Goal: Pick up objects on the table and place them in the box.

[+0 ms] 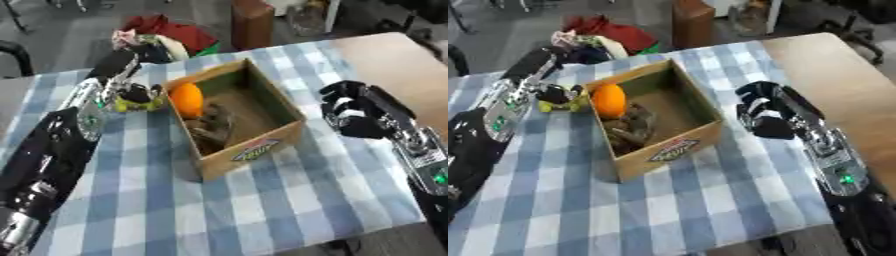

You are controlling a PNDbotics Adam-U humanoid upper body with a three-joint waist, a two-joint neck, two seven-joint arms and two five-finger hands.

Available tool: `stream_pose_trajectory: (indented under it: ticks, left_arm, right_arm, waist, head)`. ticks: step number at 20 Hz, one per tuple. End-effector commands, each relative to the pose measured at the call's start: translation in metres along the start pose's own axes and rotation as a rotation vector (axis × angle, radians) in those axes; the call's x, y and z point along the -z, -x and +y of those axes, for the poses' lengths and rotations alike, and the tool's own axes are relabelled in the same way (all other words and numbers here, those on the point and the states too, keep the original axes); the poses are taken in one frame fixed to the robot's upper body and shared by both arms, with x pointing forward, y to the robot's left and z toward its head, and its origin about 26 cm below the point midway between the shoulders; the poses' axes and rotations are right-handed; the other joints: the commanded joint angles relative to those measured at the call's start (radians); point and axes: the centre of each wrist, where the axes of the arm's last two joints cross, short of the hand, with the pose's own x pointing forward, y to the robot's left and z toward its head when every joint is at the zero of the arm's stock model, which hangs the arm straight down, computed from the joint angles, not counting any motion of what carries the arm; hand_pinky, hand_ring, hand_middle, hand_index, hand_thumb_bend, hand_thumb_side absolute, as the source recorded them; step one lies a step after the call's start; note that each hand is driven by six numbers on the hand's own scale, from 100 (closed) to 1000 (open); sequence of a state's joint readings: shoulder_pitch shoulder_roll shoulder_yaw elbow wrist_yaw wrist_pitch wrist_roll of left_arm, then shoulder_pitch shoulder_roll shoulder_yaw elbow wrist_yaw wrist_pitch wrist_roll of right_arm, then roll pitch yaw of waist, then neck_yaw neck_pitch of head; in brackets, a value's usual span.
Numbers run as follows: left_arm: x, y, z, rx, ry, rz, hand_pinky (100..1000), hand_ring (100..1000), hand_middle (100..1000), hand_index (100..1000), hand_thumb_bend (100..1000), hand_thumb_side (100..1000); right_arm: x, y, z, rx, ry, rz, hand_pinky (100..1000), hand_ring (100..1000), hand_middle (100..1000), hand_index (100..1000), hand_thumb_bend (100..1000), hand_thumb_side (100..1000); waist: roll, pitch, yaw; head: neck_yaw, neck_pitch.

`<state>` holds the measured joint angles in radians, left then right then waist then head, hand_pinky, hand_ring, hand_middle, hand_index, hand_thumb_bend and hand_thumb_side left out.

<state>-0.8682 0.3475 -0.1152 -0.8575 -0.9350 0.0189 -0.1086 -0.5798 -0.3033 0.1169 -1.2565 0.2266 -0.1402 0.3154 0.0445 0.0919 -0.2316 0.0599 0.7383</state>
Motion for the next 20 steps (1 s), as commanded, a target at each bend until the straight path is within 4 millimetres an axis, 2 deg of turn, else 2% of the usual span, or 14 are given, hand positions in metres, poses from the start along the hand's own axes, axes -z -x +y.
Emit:
stream_pose_trajectory:
  ticks: [1, 7, 12, 16, 20]
  left_arm:
    - [-0.001, 0.021, 0.009, 0.031, 0.003, 0.048, 748, 742, 762, 800, 350, 100]
    - [-0.004, 0.037, -0.011, 0.024, 0.088, 0.088, 755, 754, 790, 812, 346, 100]
    - [-0.004, 0.036, -0.012, 0.079, -0.034, 0.124, 768, 787, 855, 847, 353, 100]
    - [-0.003, 0.034, -0.015, 0.113, -0.115, 0.149, 776, 800, 867, 850, 351, 100]
    - [-0.003, 0.037, -0.021, 0.099, -0.013, 0.136, 784, 810, 870, 857, 337, 100]
  right_arm:
    - [0.000, -0.004, -0.011, -0.020, 0.017, -0.010, 579, 784, 484, 756, 100, 148]
    - [-0.001, -0.003, -0.011, -0.019, 0.017, -0.007, 579, 784, 484, 756, 100, 149]
    - [-0.001, -0.003, -0.011, -0.016, 0.015, -0.007, 579, 785, 484, 756, 100, 152]
    - [-0.001, -0.004, -0.010, -0.015, 0.013, -0.008, 579, 785, 483, 756, 100, 155]
    - [0.000, -0.004, -0.011, -0.015, 0.010, -0.010, 579, 785, 482, 756, 100, 158]
  waist:
    - [-0.003, -0.013, 0.001]
    - [-0.002, -0.013, -0.001]
    - [-0.003, -0.011, -0.005]
    - [-0.004, -0.006, -0.010]
    - [-0.004, 0.002, -0.017]
  head:
    - [-0.004, -0.002]
    - [-0.007, -0.003]
    - [-0.008, -0.003]
    - [-0.006, -0.004]
    - [-0.004, -0.008]
